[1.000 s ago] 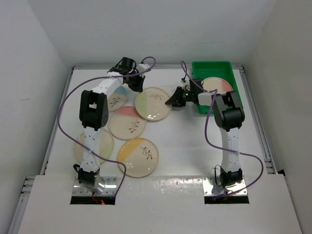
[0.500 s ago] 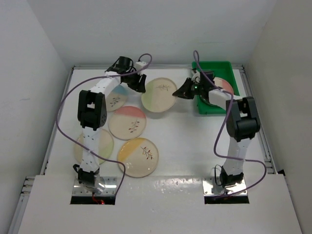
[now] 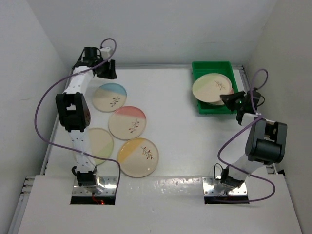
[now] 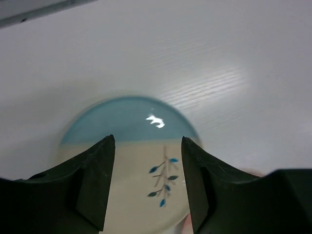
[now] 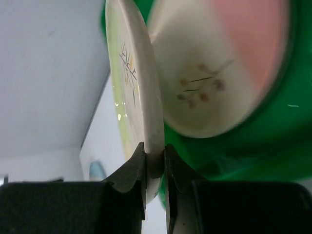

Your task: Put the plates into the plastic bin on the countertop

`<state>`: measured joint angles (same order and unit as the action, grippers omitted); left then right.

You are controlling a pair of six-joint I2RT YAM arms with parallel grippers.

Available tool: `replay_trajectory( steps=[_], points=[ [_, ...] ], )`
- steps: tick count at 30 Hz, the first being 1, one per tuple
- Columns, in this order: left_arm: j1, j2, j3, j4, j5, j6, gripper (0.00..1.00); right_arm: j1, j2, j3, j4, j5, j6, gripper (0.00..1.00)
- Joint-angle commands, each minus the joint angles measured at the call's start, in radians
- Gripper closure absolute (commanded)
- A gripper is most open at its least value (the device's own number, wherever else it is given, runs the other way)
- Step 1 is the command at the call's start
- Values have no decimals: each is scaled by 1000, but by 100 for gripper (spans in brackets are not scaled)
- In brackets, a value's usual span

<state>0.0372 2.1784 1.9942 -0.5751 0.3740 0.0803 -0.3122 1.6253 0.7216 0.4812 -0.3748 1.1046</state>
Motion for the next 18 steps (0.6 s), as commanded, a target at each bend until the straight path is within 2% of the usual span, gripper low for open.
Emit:
replay_trajectory(
  steps=[1, 11, 18],
  points=[
    [85, -39, -29, 15, -76, -62, 41, -33, -65, -13, 191, 33, 70, 100],
    [202, -51, -106, 15, -89, -31, 39, -77, 119, 50, 309, 71, 152, 100],
    [245, -20, -146, 15, -107, -20, 36, -77, 225, 136, 271, 57, 153, 100]
  ],
)
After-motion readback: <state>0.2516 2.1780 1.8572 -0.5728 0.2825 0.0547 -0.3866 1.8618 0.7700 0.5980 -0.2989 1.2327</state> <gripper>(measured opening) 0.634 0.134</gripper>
